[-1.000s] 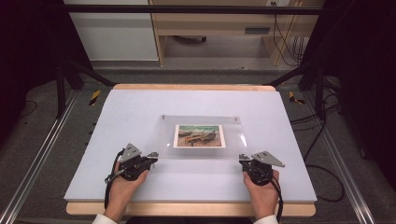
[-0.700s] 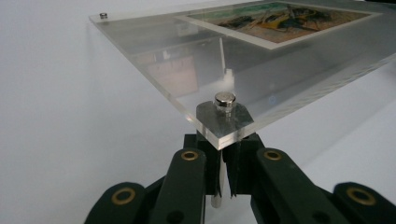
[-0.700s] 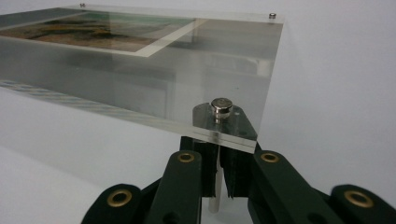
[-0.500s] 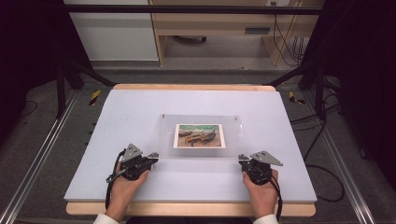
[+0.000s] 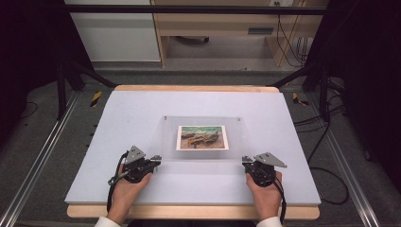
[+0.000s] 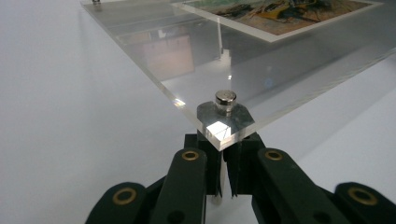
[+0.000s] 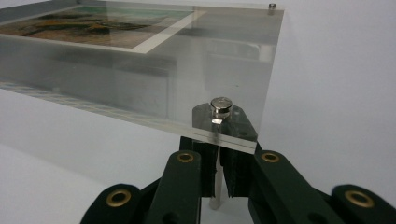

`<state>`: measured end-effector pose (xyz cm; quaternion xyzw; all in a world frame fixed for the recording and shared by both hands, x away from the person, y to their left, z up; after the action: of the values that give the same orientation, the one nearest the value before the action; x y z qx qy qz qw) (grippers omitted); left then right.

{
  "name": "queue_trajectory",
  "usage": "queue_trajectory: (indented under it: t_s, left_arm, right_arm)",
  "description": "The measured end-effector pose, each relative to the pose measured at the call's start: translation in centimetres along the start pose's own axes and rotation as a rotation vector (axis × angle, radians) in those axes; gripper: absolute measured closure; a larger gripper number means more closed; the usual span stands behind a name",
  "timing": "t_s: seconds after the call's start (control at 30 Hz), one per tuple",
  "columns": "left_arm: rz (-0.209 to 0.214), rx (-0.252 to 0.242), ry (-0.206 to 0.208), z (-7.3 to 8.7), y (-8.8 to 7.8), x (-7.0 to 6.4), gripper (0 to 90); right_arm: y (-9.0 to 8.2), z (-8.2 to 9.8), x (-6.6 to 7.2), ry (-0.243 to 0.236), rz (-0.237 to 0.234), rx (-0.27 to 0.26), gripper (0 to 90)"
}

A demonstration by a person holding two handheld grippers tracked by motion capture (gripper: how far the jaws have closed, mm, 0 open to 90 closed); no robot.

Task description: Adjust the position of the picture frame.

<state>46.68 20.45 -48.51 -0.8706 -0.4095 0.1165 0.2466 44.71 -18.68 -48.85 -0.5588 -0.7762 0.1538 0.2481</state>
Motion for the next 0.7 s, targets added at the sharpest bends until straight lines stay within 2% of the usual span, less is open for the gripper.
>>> queue_trajectory:
  t_s: [0.13, 0.27, 0.37, 0.4, 0.43, 0.53, 0.57, 0.6, 0.67, 0.7]
  left_arm:
    - [0.000, 0.001, -0.001, 0.02, 0.01, 0.00, 84.1]
    - [0.002, 0.002, -0.003, 0.04, -0.01, 0.01, 82.7]
    - [0.013, 0.002, -0.023, 0.06, -0.26, 0.03, 74.9]
    - [0.013, 0.002, -0.023, 0.06, -0.26, 0.03, 72.0]
    - [0.018, -0.004, -0.027, 0.06, -0.41, -0.08, 69.2]
    - [0.012, 0.001, -0.018, 0.03, -0.53, -0.27, 61.1]
    - [0.009, 0.003, -0.009, 0.01, -0.59, -0.34, 61.1]
    - [0.005, 0.003, -0.011, -0.02, -0.59, -0.51, 54.1]
    - [0.004, 0.007, -0.009, -0.02, -0.58, -0.55, 51.0]
    - [0.004, 0.012, -0.007, -0.01, -0.55, -0.60, 45.4]
  right_arm:
    - [-0.02, -0.01, -0.08, 0.007, -0.006, 0.003, 83.6]
    - [-0.12, -0.06, -0.06, 0.001, -0.013, 0.007, 75.8]
    - [-0.17, -0.06, 0.17, -0.008, -0.006, 0.011, 64.5]
    - [-0.17, -0.06, 0.17, -0.008, -0.006, 0.011, 64.5]
    - [-0.26, -0.15, 0.34, -0.023, 0.010, 0.008, 56.8]
    - [-0.33, -0.16, 0.39, -0.044, 0.026, 0.009, 51.2]
    - [-0.33, -0.16, 0.39, -0.044, 0.026, 0.009, 51.2]
    - [-0.46, -0.10, 0.41, -0.049, 0.036, 0.016, 46.2]
    - [-0.53, -0.08, 0.44, -0.051, 0.039, 0.018, 44.1]
    - [-0.79, -0.02, 0.48, -0.059, 0.045, 0.023, 38.7]
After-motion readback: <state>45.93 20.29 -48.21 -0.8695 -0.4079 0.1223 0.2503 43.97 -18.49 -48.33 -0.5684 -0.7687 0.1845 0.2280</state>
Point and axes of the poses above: each handheld gripper's, and its own axes: y roughly forward along the jaws, z roughly out of its underside, x roughly to its left, the point moved 2 cm from there along y, roughly forward along the jaws, and after that the axes turned 7 degrees about y, right-handed, at the moved point
